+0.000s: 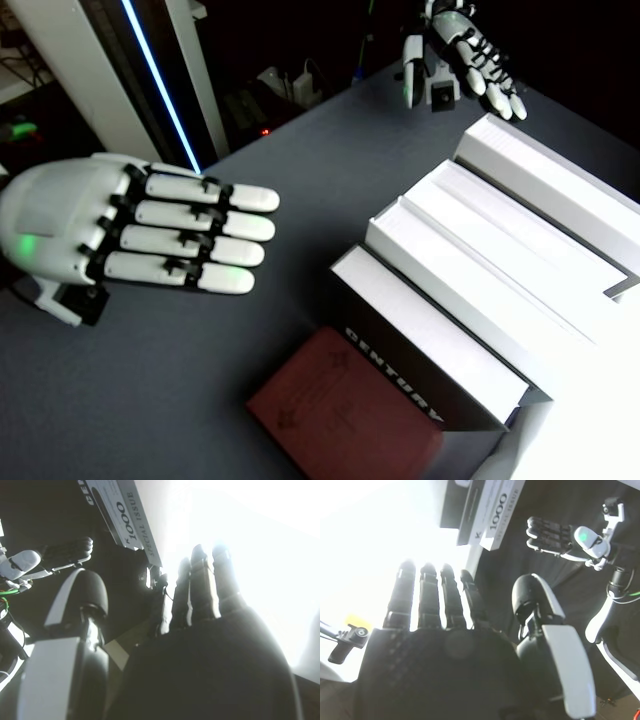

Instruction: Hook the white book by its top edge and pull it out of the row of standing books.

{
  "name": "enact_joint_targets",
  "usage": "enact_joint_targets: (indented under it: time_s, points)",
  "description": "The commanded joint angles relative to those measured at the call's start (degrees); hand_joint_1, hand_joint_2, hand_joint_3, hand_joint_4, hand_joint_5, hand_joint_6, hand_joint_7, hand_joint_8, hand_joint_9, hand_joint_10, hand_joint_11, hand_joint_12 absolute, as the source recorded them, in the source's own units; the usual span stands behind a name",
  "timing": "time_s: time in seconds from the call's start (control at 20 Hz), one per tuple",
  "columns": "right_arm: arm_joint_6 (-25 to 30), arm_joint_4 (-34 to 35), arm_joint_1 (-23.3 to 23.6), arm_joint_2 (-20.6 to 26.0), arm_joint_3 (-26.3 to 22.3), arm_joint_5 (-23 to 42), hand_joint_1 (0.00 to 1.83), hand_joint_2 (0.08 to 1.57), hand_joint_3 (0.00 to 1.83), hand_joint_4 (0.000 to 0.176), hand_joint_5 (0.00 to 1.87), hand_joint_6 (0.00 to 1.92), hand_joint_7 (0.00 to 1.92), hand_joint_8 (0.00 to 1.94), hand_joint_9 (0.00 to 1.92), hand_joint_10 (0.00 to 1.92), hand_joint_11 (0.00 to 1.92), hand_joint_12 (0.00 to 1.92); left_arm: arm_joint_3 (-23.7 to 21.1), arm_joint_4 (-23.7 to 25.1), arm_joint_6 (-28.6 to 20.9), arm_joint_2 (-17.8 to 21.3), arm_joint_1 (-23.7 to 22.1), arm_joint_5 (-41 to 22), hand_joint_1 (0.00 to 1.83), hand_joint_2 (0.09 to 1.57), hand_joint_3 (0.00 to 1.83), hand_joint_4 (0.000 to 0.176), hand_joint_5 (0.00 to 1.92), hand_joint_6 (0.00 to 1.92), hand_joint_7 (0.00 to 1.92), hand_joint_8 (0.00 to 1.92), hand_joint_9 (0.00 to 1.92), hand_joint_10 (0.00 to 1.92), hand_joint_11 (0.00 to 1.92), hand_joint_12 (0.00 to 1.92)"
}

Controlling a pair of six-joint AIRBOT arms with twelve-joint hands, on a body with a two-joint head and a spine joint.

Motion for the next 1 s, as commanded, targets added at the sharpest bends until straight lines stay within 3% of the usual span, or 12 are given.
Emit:
enact_joint_targets:
  time_s: [0.0,0.05,0.15,0.3,0.35,0.4,0.45,0.55,0.75,0.85,0.9,0.95]
  points:
    - [0.18,0.77,0.88,0.13,0.13,7.03,0.85,1.42,0.04,0.0,0.0,0.0,0.0,0.0,0.0,0.09,0.0,0.95,0.16,-1.04,-0.43,0.27,-0.39,-7.21,0.36,1.4,0.0,0.0,0.01,0.0,0.0,0.0,0.0,0.0,0.0,0.18]
    - [0.18,0.77,0.88,0.07,0.16,7.03,0.84,1.43,0.03,0.0,0.0,0.0,0.0,0.0,0.0,0.1,0.0,0.93,0.37,-1.09,-0.41,-0.06,-0.38,-7.13,0.33,1.4,0.0,0.0,0.0,0.0,0.0,0.0,0.0,0.0,0.0,0.09]
    - [0.17,0.76,1.05,-0.05,0.44,7.03,0.86,1.44,0.0,0.0,0.0,0.0,0.0,0.0,0.0,0.01,0.0,0.53,0.76,-1.42,-0.41,-0.34,-0.26,-7.17,0.51,1.36,0.0,0.0,0.0,0.0,0.0,0.0,0.0,0.0,0.0,0.0]
    - [0.12,0.54,2.39,-0.25,0.78,6.97,0.78,1.45,0.0,0.0,0.0,0.0,0.0,0.0,0.0,0.0,0.0,0.47,0.38,-1.29,-0.41,0.12,-0.25,-6.89,0.61,1.33,0.0,0.0,0.0,0.0,0.0,0.0,0.0,0.0,0.0,0.0]
    - [-0.39,0.46,3.35,-0.4,1.05,6.53,0.7,1.46,0.0,0.0,0.01,0.0,0.0,0.0,0.0,0.0,0.0,0.22,0.54,-1.27,-0.4,-0.1,-0.27,-6.61,0.61,1.34,0.0,0.0,0.0,0.0,0.0,0.0,0.0,0.0,0.0,0.0]
    - [-1.49,0.43,4.68,-0.49,1.21,5.4,0.53,1.47,0.01,0.0,0.03,0.01,0.0,0.0,0.0,0.0,0.0,0.18,0.77,-1.31,-0.4,-0.35,-0.26,-6.6,0.64,1.33,0.0,0.0,0.0,0.0,0.0,0.0,0.0,0.0,0.0,0.0]
    - [-3.38,-0.01,7.17,-0.61,1.48,2.92,0.46,1.48,0.01,0.0,0.05,0.02,0.0,0.0,0.0,0.0,0.0,0.04,0.77,-1.67,-0.39,-0.45,0.26,-6.84,0.65,1.33,0.0,0.0,0.0,0.0,0.0,0.0,0.0,0.0,0.0,0.0]
    - [-4.06,-1.3,10.93,-1.6,2.61,-0.51,0.41,1.48,0.0,0.0,0.09,0.03,0.0,0.0,0.0,0.0,0.0,0.0,0.44,-2.54,-0.41,-0.22,1.39,-7.16,0.62,1.32,0.0,0.0,0.0,0.0,0.0,0.0,0.0,0.0,0.0,0.0]
    - [-4.92,-2.31,18.17,-5.03,6.51,-6.02,0.22,1.52,0.02,0.0,0.15,0.06,0.0,0.0,0.0,0.0,0.0,0.0,0.49,-3.25,-0.4,-0.22,2.24,-7.56,0.7,1.31,0.0,0.0,0.0,0.0,0.0,0.0,0.0,0.0,0.0,0.0]
    - [-7.16,-2.29,21.34,-5.52,7.03,-8.15,0.26,1.5,0.0,0.0,0.16,0.06,0.0,0.0,0.0,0.0,0.01,0.01,0.52,-3.25,-0.4,-0.22,2.17,-7.46,0.68,1.3,0.0,0.0,0.0,0.0,0.0,0.0,0.0,0.0,0.0,0.0]
    - [-8.01,-2.29,22.42,-5.96,7.38,-9.01,0.29,1.47,0.01,0.0,0.19,0.04,0.0,0.0,0.0,0.0,0.0,0.39,0.5,-3.25,-0.4,-0.22,2.24,-7.33,0.68,1.3,0.0,0.0,0.0,0.0,0.0,0.0,0.0,0.0,0.0,0.0]
    - [-8.48,-2.28,23.17,-6.51,7.89,-9.7,0.29,1.46,0.0,0.0,0.2,0.02,0.0,0.0,0.0,0.0,0.0,0.9,0.58,-3.25,-0.41,-0.24,2.28,-7.2,0.66,1.31,0.0,0.0,0.0,0.0,0.0,0.0,0.0,0.0,0.0,0.0]
